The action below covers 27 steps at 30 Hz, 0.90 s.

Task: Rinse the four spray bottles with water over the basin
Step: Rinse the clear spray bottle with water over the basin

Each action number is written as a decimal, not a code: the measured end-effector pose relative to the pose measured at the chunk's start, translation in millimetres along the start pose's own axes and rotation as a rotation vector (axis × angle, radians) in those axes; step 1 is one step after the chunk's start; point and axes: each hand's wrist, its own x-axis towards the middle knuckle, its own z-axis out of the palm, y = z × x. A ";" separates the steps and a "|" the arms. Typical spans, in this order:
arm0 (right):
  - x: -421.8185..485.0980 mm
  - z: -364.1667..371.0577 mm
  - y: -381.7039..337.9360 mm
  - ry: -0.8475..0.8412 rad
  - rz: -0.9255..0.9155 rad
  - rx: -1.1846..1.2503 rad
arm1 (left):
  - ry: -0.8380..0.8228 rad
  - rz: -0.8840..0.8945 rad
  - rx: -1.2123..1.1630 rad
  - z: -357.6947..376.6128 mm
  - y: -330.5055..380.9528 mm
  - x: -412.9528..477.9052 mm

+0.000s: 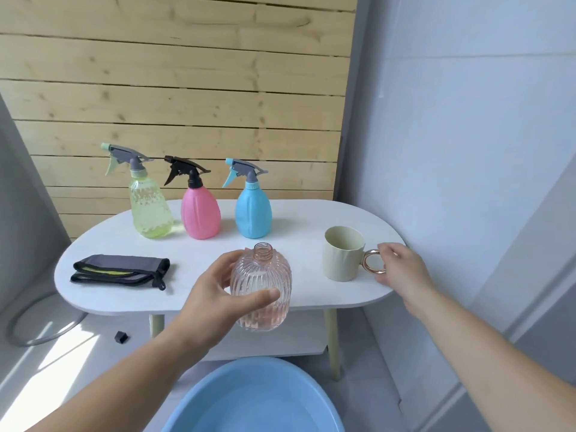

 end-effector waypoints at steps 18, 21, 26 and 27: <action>-43.6 135.9 -60.2 -0.385 -0.008 -0.269 | 0.051 -0.028 0.010 -31.9 -2.0 6.5; -41.1 155.6 -59.0 -0.332 -0.060 -0.452 | 0.048 -0.037 0.018 -39.3 -5.3 10.8; -40.7 174.3 -66.8 -0.337 -0.020 -0.615 | 0.044 -0.053 0.046 -51.5 -11.9 16.1; -41.0 175.7 -69.4 -0.356 0.000 -0.600 | 0.039 -0.051 0.053 -53.9 -12.5 16.8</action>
